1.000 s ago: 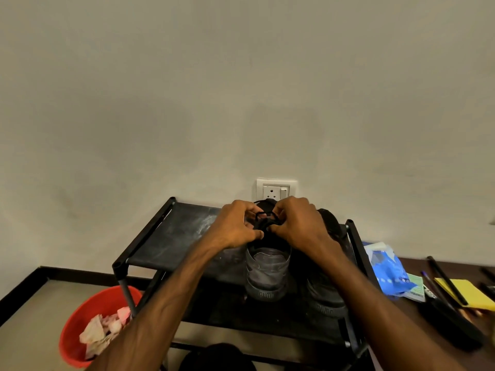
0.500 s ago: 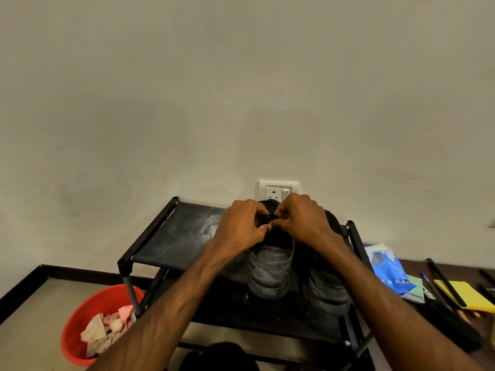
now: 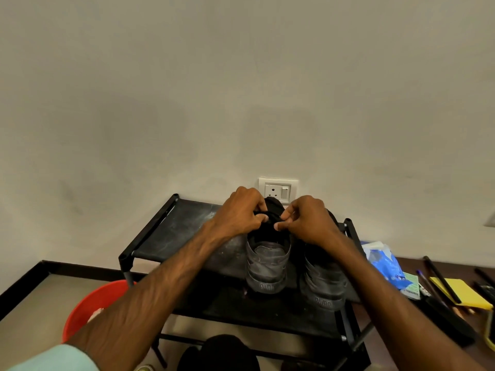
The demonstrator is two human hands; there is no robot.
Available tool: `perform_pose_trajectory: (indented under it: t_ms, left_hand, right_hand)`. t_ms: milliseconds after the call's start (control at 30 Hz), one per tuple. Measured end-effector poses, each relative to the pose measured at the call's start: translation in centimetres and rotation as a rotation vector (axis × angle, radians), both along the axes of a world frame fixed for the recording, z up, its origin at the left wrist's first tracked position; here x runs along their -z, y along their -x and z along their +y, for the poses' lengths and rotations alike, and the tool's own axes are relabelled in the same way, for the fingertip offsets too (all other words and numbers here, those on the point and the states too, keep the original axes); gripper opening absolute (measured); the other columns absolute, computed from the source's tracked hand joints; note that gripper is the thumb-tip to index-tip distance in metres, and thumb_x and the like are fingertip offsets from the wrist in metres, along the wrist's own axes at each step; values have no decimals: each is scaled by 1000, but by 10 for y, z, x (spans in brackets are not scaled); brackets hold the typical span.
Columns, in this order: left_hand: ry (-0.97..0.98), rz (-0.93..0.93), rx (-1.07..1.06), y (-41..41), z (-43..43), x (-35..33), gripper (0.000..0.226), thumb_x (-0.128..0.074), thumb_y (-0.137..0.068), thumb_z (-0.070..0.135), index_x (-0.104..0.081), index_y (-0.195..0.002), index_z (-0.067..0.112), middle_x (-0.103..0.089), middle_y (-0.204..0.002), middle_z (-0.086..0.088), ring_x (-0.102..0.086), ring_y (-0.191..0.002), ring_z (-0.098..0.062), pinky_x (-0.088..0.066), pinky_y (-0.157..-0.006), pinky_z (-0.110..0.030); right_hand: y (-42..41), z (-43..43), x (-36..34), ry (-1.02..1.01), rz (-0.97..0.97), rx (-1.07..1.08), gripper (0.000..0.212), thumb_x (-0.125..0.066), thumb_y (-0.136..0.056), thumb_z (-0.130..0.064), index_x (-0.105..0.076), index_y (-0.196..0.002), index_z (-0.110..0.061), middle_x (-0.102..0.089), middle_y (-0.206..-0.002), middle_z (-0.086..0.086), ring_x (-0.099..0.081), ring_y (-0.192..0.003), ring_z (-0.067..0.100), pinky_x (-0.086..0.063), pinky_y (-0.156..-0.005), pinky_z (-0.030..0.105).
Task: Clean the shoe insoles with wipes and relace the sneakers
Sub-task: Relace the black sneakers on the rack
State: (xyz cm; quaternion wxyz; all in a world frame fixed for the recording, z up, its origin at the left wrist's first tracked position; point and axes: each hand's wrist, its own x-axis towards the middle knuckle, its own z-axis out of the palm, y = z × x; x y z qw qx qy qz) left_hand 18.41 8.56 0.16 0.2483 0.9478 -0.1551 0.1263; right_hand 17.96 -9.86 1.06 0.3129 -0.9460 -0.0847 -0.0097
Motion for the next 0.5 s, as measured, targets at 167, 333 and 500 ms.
perform_pose_trajectory:
  t_ms: [167,333,500]
  left_hand:
    - [62,123,89,-4,7,-19,9,-79,-86,25,-80,-90,18,-70,-75,14,-68,-74,-3,-54,-72,-22]
    - [237,174,6,-14,4,-23,4,-78,-86,23,-79,-85,19,-76,-76,11,-72,-76,-3,-60,-85,-37]
    - [520,154,-110,-19,6,-47,12,-74,-92,21,-78,-92,10,-78,-78,5,-73,-75,-11,-62,-72,-29]
  right_hand:
    - [-18,-17,-28,-284,431,80,23,-61,-101,-11,-64,-105,11,-76,-85,23,-77,-74,30,-64,-69,35]
    - [-35,3,-24,-362,484,173,11,-56,-100,-4,-58,-104,6,-73,-94,24,-73,-78,31,-62,-75,39]
    - [-41,11,-30,-527,363,293,16,-55,-98,0,-67,-107,5,-75,-86,13,-67,-71,20,-58,-76,35]
